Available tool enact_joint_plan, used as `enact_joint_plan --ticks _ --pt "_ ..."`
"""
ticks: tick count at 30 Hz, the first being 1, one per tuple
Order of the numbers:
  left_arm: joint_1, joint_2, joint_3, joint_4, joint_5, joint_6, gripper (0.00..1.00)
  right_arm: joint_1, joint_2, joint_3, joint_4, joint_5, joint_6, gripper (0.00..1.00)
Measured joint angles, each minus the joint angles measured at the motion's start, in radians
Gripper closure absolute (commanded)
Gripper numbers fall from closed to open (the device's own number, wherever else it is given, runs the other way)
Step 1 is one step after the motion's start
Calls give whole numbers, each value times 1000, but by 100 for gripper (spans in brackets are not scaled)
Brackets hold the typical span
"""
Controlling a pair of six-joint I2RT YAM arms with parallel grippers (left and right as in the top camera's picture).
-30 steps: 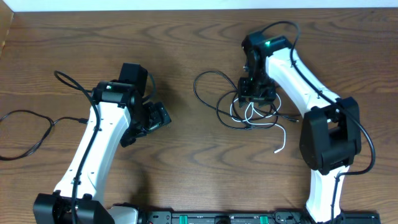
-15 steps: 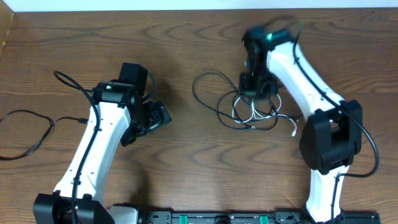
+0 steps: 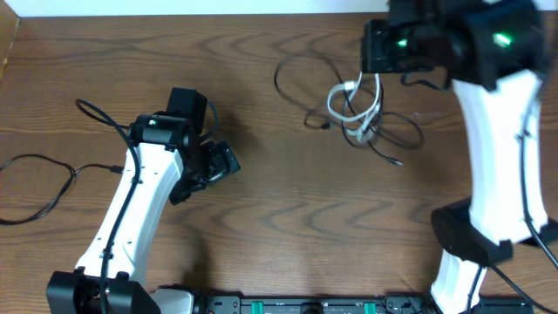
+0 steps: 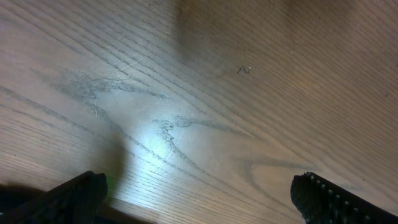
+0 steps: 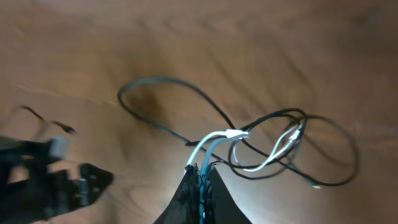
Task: Untangle cables
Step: 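Lift the white cable with the right gripper up and away toward the top right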
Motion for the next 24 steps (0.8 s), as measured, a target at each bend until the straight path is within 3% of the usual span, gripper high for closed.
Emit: enact_joint_plan --ticks 9,17,24 --pt "0 0 0 0 0 0 0 -6 -75 30 106 18 41 98" --pt "0 0 0 0 0 0 0 -7 -80 -36 -23 349 30 99" --pt "0 0 0 0 0 0 0 -13 -51 -161 45 188 24 99"
